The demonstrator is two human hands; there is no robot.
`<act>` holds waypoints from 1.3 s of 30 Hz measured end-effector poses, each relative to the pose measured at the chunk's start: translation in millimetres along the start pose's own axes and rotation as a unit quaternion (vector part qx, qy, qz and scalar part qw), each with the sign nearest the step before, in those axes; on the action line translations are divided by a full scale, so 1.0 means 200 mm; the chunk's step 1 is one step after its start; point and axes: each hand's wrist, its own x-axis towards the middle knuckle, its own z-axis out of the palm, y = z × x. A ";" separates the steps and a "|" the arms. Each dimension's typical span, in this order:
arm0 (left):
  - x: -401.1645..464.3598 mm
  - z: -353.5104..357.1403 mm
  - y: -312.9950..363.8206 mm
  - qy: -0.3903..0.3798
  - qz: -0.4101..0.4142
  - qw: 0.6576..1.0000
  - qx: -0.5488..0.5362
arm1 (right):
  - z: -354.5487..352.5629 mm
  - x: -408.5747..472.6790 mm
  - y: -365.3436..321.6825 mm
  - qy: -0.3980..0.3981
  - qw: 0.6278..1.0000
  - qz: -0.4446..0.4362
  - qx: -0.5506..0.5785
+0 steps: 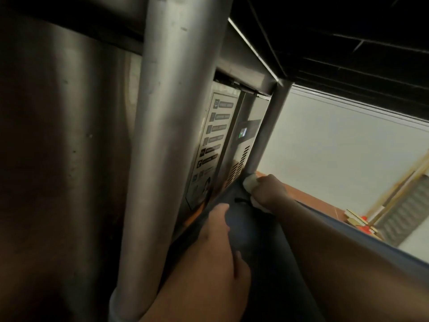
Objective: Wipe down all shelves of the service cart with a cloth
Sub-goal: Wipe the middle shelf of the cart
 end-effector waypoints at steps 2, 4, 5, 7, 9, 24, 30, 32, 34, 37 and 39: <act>-0.02 0.00 0.01 0.015 -0.006 1.000 0.002 | 0.02 -0.07 -0.01 -0.020 0.998 -0.065 0.012; -0.02 0.00 0.03 0.024 -0.016 0.999 0.014 | 0.04 -0.15 -0.05 -0.038 0.990 -0.138 -0.006; -0.02 0.00 0.04 0.034 -0.010 0.999 0.012 | 0.05 -0.19 -0.06 -0.041 0.985 -0.164 -0.013; -0.05 -0.02 0.05 0.040 0.010 0.999 0.003 | 0.03 -0.30 -0.08 -0.055 0.978 -0.200 -0.015; -0.07 -0.04 0.05 0.024 0.008 1.000 -0.012 | -0.01 -0.47 -0.08 -0.072 0.969 -0.236 -0.018; -0.05 -0.04 0.03 -0.082 0.016 0.996 0.005 | -0.20 -1.24 0.26 -0.019 0.993 -0.118 0.012; -0.05 0.07 0.21 -0.130 0.018 0.991 -0.030 | -0.19 -1.24 0.21 -0.013 0.996 -0.086 0.014; -0.08 0.11 0.29 -0.135 0.029 0.990 -0.015 | -0.23 -1.28 0.23 -0.033 0.997 -0.073 0.004; -0.10 0.16 0.36 -0.127 0.066 0.990 0.004 | -0.28 -1.31 0.29 -0.055 0.997 -0.049 -0.017; -0.15 0.23 0.50 -0.128 0.090 0.987 0.025 | -0.40 -1.39 0.53 -0.067 0.997 0.010 -0.027; -0.21 0.31 0.63 -0.158 0.088 0.983 0.023 | -0.50 -1.48 0.78 -0.056 0.997 0.054 -0.019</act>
